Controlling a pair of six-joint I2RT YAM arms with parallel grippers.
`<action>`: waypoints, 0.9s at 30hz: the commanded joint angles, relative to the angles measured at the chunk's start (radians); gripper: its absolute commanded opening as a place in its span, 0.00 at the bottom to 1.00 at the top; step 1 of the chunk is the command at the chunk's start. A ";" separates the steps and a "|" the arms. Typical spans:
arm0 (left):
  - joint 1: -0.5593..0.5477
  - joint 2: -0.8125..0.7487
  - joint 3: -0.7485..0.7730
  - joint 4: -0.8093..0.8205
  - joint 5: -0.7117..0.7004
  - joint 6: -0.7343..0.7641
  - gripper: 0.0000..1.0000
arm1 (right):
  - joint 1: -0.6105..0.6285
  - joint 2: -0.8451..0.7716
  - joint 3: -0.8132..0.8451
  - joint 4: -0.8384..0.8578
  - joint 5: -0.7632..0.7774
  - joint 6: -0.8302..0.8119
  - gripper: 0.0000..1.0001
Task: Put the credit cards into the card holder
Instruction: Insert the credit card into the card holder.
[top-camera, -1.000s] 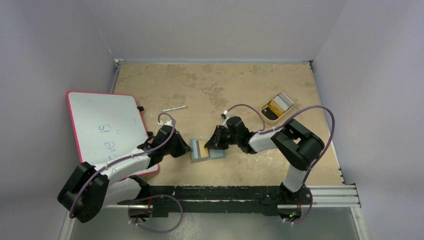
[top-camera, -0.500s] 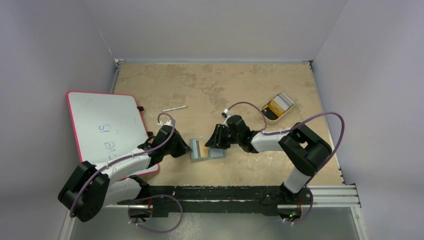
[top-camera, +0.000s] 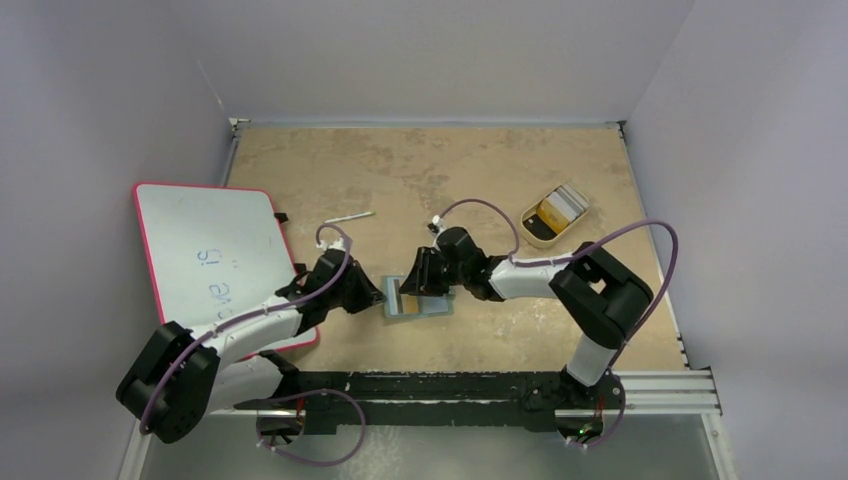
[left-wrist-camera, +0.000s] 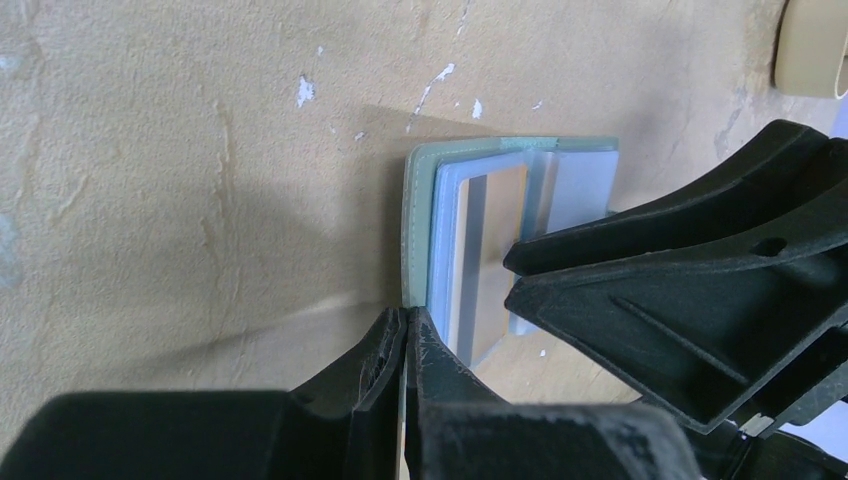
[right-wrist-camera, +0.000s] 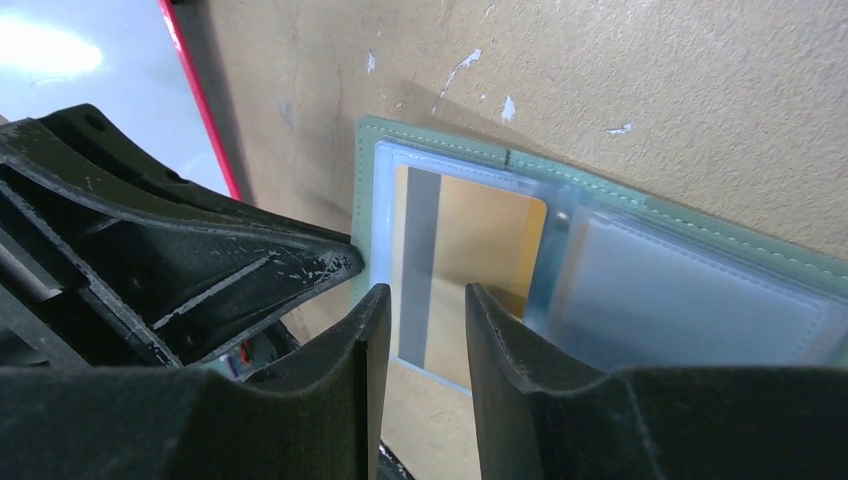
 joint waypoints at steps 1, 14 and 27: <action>0.003 0.008 0.059 0.022 0.017 0.014 0.00 | 0.009 -0.022 0.048 -0.050 0.034 -0.025 0.36; 0.005 0.018 0.138 -0.113 0.027 0.081 0.00 | 0.006 -0.077 0.231 -0.464 0.120 -0.358 0.36; 0.031 0.005 0.195 -0.229 0.054 0.110 0.00 | 0.013 -0.099 0.303 -0.707 0.376 -0.310 0.40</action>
